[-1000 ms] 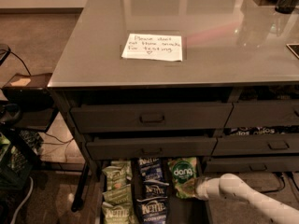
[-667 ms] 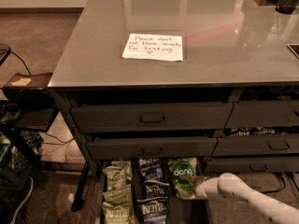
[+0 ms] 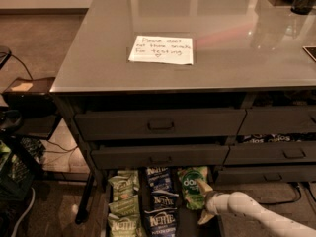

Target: Pick green rice chip bag from bottom drawer and place on counter

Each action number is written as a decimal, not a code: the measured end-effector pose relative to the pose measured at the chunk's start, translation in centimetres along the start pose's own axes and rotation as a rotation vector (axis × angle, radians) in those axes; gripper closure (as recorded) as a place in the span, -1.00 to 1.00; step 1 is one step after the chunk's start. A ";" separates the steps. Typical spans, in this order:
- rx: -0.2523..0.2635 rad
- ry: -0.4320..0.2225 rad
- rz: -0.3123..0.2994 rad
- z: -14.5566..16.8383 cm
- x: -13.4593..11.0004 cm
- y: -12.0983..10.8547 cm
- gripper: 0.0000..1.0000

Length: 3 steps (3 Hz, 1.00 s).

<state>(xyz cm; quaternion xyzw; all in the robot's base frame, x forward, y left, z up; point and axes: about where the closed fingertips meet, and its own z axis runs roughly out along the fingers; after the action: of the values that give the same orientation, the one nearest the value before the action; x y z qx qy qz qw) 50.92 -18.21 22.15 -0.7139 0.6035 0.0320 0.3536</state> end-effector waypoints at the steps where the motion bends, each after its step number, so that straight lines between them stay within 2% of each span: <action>1: 0.031 0.014 -0.060 0.8 1.4 0.1 -0.78; 2: 0.049 0.023 -0.087 1.5 2.6 -0.1 -0.60; 3: 0.055 0.038 -0.097 2.2 3.7 -0.2 -0.68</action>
Offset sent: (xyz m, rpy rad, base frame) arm 0.0245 -0.0265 -0.0339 -0.0640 -0.1324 0.0359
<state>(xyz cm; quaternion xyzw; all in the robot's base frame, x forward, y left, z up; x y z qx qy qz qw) 52.88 -20.16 18.86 -0.7328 0.5755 -0.0153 0.3628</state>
